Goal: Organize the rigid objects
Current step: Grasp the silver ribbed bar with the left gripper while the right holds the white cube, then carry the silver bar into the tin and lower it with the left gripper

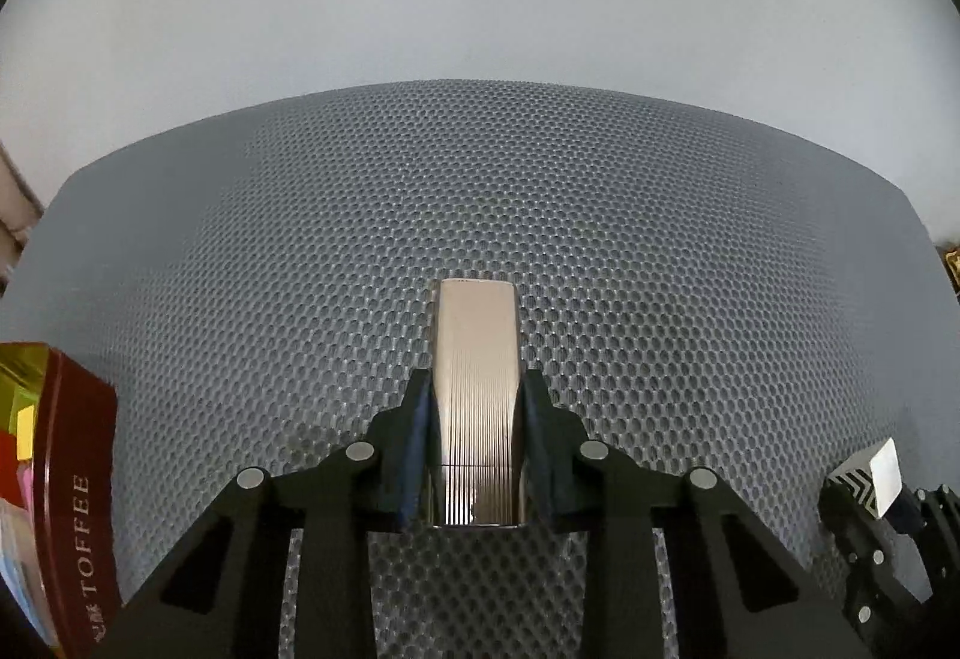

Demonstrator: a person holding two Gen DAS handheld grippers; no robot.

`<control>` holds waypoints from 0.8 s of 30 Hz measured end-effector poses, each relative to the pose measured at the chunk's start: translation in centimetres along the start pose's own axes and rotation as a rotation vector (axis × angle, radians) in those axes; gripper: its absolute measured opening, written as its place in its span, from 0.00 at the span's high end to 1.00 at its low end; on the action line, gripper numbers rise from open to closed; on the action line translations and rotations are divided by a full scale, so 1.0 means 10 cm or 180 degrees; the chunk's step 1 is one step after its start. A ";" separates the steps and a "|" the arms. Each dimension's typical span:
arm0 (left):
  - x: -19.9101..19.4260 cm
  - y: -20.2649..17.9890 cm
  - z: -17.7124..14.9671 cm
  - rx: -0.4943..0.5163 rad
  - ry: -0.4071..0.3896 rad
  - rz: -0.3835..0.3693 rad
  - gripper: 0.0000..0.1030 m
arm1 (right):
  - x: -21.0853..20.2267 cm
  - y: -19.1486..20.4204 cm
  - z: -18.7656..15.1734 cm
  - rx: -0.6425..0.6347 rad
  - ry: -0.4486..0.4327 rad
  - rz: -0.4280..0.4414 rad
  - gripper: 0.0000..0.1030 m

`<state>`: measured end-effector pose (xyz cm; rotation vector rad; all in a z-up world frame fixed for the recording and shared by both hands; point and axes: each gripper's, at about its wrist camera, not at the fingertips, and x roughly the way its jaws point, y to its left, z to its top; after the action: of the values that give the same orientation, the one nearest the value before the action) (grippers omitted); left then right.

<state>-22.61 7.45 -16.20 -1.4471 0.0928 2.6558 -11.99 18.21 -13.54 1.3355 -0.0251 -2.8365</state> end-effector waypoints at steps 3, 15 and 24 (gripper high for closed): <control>-0.03 -0.07 0.02 0.0018 0.0005 0.0022 0.75 | 0.01 0.04 0.04 -0.0008 0.0002 -0.0009 0.70; -0.37 -0.23 -0.21 0.0210 -0.0082 0.0157 0.75 | 0.07 0.10 0.07 -0.0041 0.0007 -0.0048 0.70; -0.67 -0.09 -0.31 0.0299 -0.0127 0.0253 0.75 | 0.06 0.12 0.05 -0.0070 0.0008 -0.0081 0.70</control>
<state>-16.27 7.54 -12.27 -1.3890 0.2732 2.7012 -12.76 17.06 -13.62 1.3450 0.0229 -2.8470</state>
